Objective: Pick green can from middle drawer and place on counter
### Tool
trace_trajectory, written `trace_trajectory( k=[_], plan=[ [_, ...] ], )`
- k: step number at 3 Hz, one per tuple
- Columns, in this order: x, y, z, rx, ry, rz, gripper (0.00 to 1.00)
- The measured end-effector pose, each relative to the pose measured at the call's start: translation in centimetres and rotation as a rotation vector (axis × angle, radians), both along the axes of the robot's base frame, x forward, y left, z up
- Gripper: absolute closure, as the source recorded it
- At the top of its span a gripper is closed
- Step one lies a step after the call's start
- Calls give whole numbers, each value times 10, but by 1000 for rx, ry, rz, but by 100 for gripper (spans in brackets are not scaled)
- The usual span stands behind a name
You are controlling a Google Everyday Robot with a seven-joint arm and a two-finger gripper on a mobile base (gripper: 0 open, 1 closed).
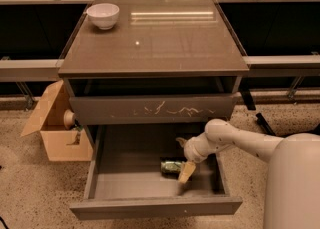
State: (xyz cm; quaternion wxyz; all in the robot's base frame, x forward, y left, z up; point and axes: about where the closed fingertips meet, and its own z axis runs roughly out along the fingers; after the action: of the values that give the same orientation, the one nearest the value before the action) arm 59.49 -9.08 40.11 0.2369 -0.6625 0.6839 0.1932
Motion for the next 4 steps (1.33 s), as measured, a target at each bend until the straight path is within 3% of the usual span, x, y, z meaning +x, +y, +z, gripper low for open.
trace_trajectory(
  k=[1, 3, 4],
  plan=[
    [0, 4, -17, 26, -2, 2, 18],
    [-2, 9, -23, 45, -17, 12, 65],
    [-8, 9, 22, 93, -103, 54, 95]
  ],
)
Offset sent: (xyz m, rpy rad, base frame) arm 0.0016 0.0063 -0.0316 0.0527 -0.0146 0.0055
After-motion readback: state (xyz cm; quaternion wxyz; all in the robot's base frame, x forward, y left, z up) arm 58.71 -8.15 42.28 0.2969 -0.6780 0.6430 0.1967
